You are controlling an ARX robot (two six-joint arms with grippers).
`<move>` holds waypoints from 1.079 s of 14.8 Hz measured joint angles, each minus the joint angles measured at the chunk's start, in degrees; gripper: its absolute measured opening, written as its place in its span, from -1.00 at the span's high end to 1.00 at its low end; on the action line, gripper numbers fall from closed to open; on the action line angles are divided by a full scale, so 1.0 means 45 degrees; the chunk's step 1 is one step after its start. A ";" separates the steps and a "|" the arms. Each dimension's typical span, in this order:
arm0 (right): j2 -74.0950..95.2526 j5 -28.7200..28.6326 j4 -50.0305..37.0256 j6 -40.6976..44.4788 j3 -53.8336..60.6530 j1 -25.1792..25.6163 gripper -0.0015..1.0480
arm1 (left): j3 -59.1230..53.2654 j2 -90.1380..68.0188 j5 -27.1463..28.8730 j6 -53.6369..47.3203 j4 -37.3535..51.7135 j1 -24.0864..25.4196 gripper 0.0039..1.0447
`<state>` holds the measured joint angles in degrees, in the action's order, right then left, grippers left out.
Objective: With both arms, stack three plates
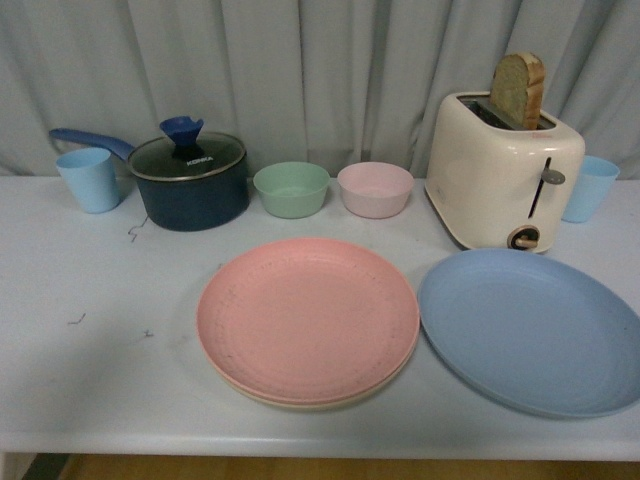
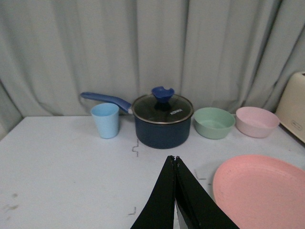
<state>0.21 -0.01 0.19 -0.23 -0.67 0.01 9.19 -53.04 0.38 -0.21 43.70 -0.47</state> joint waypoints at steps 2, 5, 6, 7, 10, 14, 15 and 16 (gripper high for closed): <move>0.0000 0.0005 0.0005 0.0000 0.0000 0.0000 -0.87 | -0.0194 0.0384 0.0034 0.0010 -0.0155 0.0126 0.97; 0.0000 0.0000 0.0000 0.0000 0.0000 0.0000 -0.87 | -0.0971 0.1923 -0.0063 0.0005 -0.1122 0.0102 0.97; 0.0000 0.0000 0.0005 0.0000 0.0000 0.0000 -0.87 | -0.1122 0.2497 -0.0063 0.0005 -0.1462 0.0102 0.97; 0.0000 0.0000 0.0000 0.0000 0.0000 0.0000 -0.87 | -0.1263 0.3026 -0.0063 0.0005 -0.1826 0.0102 0.97; 0.0000 0.0005 0.0000 0.0000 0.0000 0.0000 -0.87 | -0.1894 0.3993 -0.0078 0.0005 -0.2293 0.0102 0.97; 0.0000 0.0000 0.0000 0.0000 0.0000 0.0000 -0.87 | -0.1899 0.6144 -0.0083 0.0005 -0.4153 0.0102 0.97; 0.0000 0.0000 0.0000 0.0000 0.0000 0.0000 -0.87 | -0.1899 0.6591 -0.0078 0.0005 -0.4600 0.0102 0.97; 0.0000 0.0000 0.0000 0.0000 0.0000 0.0000 -0.87 | -0.1899 0.7091 -0.0078 0.0005 -0.4969 0.0102 0.97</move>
<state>0.21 -0.01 0.19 -0.23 -0.67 0.01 0.64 -21.12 0.03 -0.19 21.34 -0.01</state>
